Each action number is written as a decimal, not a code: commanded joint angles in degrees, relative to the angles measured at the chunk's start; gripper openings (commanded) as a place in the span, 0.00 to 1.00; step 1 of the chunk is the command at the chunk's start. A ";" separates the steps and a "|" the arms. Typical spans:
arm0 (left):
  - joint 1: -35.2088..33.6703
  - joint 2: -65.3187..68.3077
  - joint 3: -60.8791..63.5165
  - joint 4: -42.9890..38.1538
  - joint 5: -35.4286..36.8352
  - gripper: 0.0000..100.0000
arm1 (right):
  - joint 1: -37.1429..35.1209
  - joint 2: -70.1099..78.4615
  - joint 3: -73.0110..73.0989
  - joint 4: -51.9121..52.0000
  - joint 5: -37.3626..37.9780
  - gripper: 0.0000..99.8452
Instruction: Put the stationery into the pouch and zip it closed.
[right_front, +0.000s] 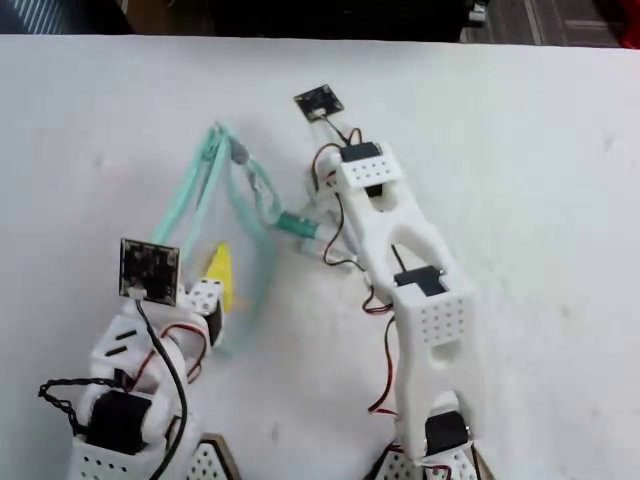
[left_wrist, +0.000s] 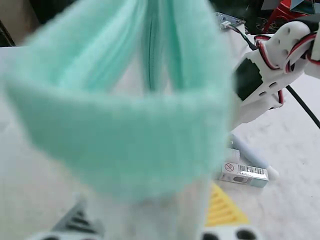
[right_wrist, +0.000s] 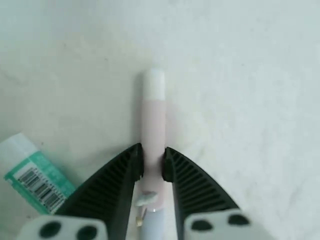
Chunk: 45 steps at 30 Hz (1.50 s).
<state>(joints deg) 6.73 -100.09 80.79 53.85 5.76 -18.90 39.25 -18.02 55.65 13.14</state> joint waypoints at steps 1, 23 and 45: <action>-0.57 -0.48 -0.44 -1.58 -0.88 0.09 | 1.19 -0.84 -0.53 1.19 0.26 0.02; -0.57 -0.48 -0.44 -1.58 -0.97 0.09 | 2.95 -0.48 -2.02 3.91 0.79 0.10; 2.51 -0.48 -0.44 -2.02 -0.70 0.17 | 3.21 1.98 -4.40 4.53 5.36 0.02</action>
<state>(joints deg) 6.99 -100.09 80.79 53.67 5.41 -16.09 41.45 -21.36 59.78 18.07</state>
